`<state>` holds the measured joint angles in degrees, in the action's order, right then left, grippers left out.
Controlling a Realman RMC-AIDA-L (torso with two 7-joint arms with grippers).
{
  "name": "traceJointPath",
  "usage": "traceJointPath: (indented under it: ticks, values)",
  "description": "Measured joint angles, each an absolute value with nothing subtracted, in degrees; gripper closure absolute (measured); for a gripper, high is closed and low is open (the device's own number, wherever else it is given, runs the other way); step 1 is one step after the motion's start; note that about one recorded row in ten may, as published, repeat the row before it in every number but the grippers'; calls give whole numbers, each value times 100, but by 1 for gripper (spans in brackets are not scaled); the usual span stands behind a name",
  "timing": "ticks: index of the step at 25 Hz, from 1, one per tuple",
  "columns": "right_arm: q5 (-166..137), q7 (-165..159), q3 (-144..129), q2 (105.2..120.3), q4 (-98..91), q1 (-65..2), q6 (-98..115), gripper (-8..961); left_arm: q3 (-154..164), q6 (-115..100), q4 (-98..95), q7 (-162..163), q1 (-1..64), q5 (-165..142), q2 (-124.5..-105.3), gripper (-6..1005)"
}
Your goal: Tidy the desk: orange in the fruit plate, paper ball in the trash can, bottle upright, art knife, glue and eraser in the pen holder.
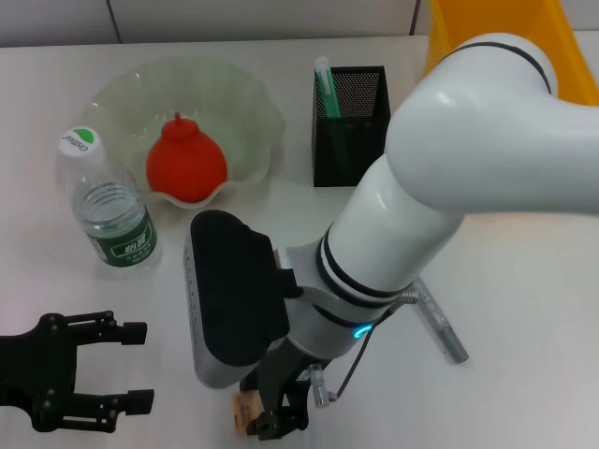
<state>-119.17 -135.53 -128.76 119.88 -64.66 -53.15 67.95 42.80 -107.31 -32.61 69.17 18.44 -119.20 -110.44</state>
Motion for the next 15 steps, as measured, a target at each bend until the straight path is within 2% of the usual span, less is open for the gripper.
traceJointPath:
  ticks: [10, 15]
  values:
    - [-11916, -13614, -12876, 11988, -6427, -5326, 6767, 571, 4280, -10727, -3261, 6917, 1846, -11918, -11048, 153]
    - [-11918, -13617, -12849, 11988, -6460, -5316, 6811, 573, 4280, -10723, -3261, 6917, 1846, -11918, -11048, 153]
